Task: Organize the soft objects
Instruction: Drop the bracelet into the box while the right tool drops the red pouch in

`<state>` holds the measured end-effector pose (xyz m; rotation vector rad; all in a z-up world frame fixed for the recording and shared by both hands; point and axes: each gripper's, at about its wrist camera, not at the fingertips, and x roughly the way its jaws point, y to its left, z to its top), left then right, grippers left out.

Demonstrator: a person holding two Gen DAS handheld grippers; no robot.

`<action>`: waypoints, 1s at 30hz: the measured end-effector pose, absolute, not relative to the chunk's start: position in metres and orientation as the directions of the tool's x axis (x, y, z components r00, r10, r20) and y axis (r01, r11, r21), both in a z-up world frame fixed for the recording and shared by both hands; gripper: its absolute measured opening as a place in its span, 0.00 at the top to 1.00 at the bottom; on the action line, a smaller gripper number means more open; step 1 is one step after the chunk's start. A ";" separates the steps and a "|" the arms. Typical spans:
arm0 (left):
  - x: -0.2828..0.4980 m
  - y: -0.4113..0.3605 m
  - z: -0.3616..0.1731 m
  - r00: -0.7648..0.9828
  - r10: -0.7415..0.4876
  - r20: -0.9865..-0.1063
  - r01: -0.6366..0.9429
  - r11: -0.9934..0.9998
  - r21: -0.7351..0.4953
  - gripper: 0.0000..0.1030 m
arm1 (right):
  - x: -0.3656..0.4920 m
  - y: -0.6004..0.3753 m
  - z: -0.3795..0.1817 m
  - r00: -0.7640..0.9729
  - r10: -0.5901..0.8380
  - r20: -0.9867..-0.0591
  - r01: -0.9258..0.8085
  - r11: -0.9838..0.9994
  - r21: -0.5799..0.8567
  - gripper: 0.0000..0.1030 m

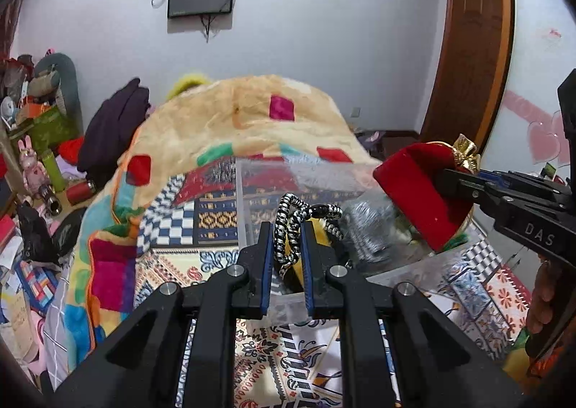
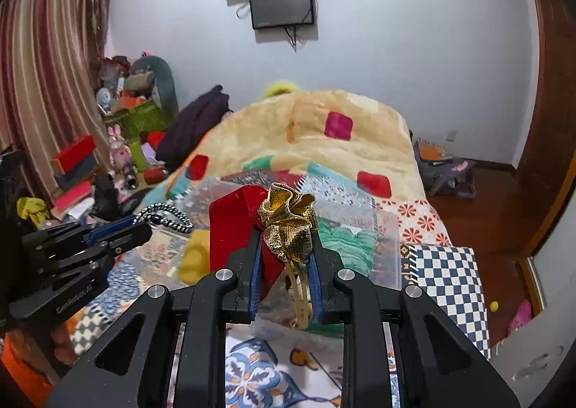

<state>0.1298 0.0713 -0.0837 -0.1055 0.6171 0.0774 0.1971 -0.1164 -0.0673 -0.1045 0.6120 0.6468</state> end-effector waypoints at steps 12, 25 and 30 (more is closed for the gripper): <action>0.138 0.067 -0.102 0.777 -0.018 -0.629 -0.059 0.993 -0.101 0.69 | 0.204 -0.109 -0.097 0.570 0.473 -0.672 -0.599 0.799 0.054 0.57; 0.109 0.063 -0.072 0.820 -0.031 -0.572 -0.040 0.993 -0.111 0.54 | 0.184 -0.125 -0.071 0.603 0.498 -0.623 -0.611 0.791 0.040 0.50; 0.090 0.055 -0.042 0.869 -0.033 -0.494 -0.023 0.994 -0.108 0.52 | 0.166 -0.144 -0.039 0.640 0.544 -0.542 -0.612 0.788 0.069 0.49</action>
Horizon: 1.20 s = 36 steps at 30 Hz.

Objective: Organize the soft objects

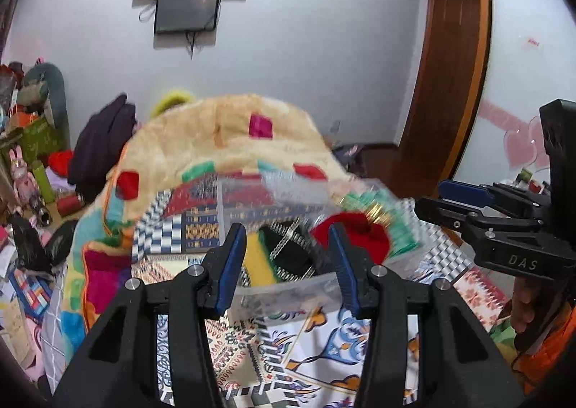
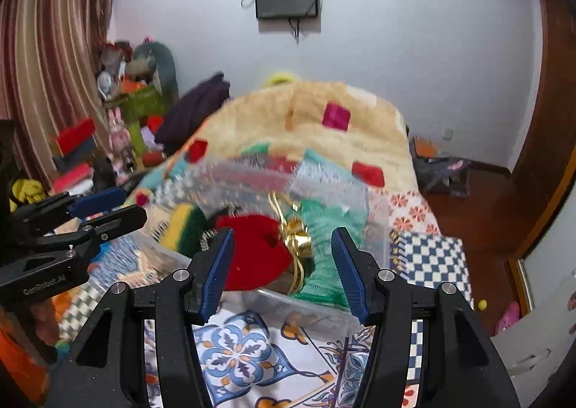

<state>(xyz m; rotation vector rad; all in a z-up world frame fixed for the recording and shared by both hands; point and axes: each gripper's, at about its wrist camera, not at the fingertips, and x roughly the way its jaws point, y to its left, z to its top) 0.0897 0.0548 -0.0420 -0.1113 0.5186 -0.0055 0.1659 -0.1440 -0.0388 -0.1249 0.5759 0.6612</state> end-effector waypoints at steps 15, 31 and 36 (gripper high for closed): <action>0.025 0.028 0.018 0.956 -0.043 -0.289 0.020 0.996 -0.083 0.11 | 0.104 -0.178 0.014 0.707 0.622 -0.337 -0.634 0.768 0.086 0.18; 0.012 0.017 0.014 0.964 -0.006 -0.264 -0.006 0.999 -0.043 0.02 | 0.091 -0.195 0.004 0.744 0.602 -0.292 -0.598 0.794 0.114 0.00; 0.013 0.015 0.011 0.963 -0.006 -0.268 -0.004 0.999 -0.038 0.01 | 0.091 -0.195 0.002 0.739 0.604 -0.297 -0.601 0.791 0.115 0.00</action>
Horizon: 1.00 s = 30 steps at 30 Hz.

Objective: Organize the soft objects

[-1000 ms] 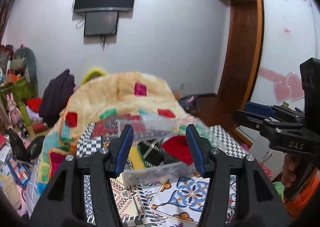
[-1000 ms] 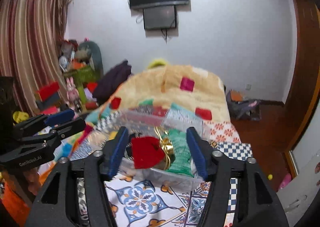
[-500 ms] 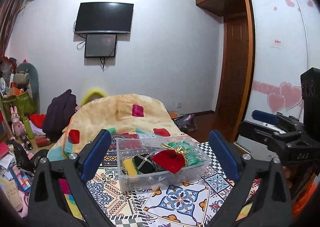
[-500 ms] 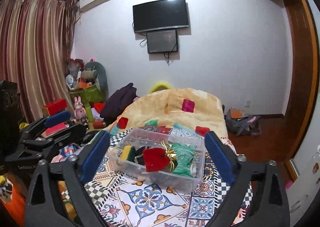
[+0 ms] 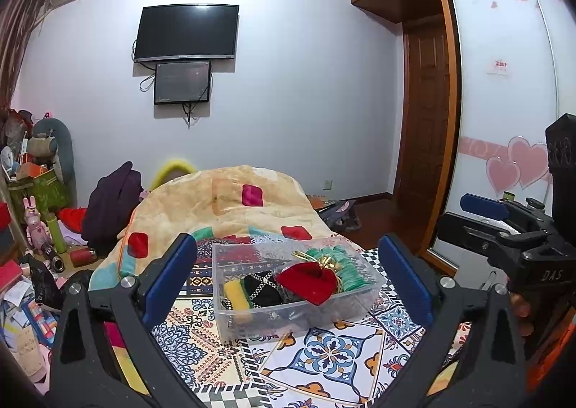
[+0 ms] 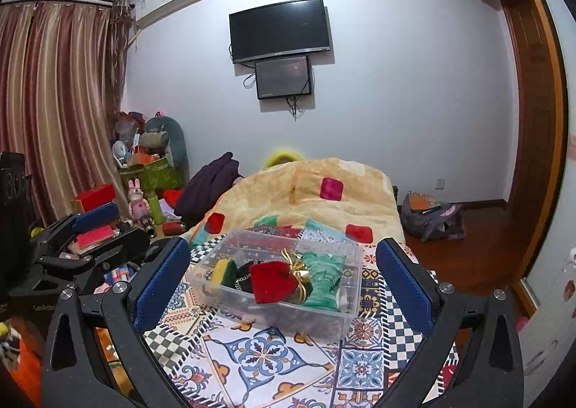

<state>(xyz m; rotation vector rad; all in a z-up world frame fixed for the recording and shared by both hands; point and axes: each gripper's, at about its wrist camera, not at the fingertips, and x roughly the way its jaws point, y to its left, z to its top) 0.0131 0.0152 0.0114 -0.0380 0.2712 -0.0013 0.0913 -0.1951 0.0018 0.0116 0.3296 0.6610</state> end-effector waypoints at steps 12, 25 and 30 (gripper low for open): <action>0.015 0.013 0.008 0.962 0.001 -0.273 -0.009 1.000 -0.027 0.01 | 0.089 -0.196 0.003 0.733 0.610 -0.300 -0.606 0.786 0.119 0.00; 0.015 0.013 0.008 0.962 0.002 -0.273 -0.010 1.000 -0.026 0.00 | 0.087 -0.195 0.004 0.728 0.617 -0.298 -0.614 0.781 0.115 0.00; 0.015 0.013 0.008 0.962 0.002 -0.273 -0.010 1.000 -0.026 0.00 | 0.087 -0.195 0.005 0.727 0.618 -0.298 -0.615 0.780 0.117 0.00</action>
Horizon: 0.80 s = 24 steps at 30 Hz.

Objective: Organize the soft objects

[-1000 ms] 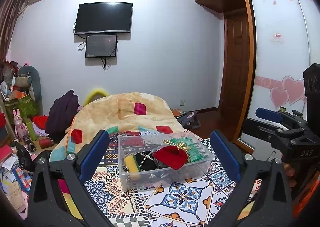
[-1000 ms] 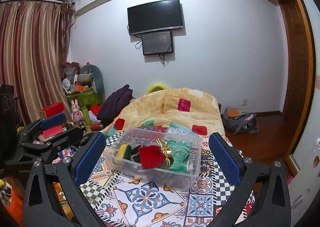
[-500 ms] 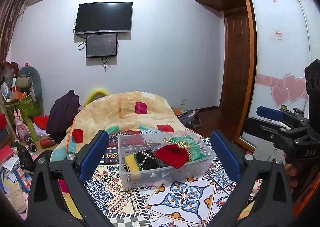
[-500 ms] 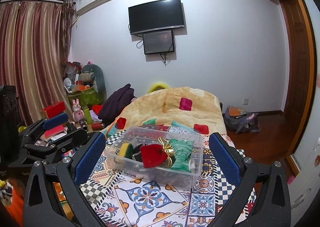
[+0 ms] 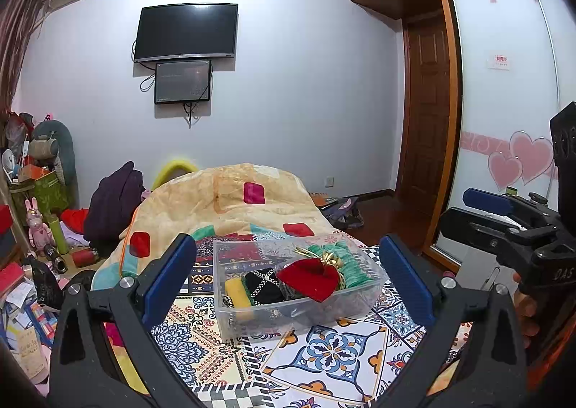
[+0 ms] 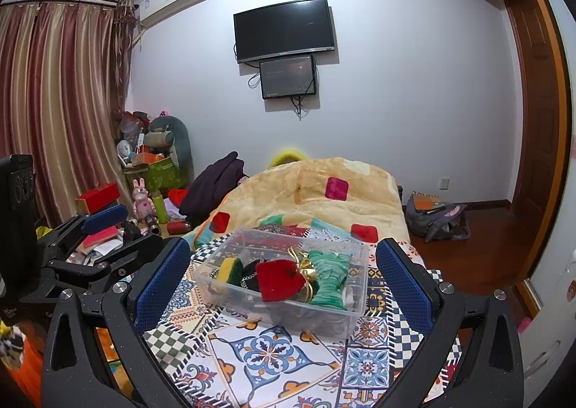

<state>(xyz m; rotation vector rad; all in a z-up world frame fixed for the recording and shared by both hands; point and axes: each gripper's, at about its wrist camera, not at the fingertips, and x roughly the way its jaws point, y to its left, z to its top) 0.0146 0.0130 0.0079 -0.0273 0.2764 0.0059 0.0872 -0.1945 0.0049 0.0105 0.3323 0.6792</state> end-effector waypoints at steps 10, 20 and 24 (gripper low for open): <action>0.015 0.013 0.008 0.962 0.001 -0.273 -0.009 1.000 -0.027 0.00 | 0.087 -0.195 0.004 0.728 0.617 -0.298 -0.614 0.781 0.117 0.00; 0.014 0.011 0.006 0.962 -0.006 -0.275 0.000 1.000 -0.020 0.00 | 0.086 -0.194 0.005 0.727 0.618 -0.298 -0.615 0.780 0.118 0.00; 0.012 0.010 0.005 0.962 -0.008 -0.273 0.004 1.000 -0.016 0.00 | 0.086 -0.194 0.005 0.727 0.619 -0.298 -0.615 0.780 0.119 0.00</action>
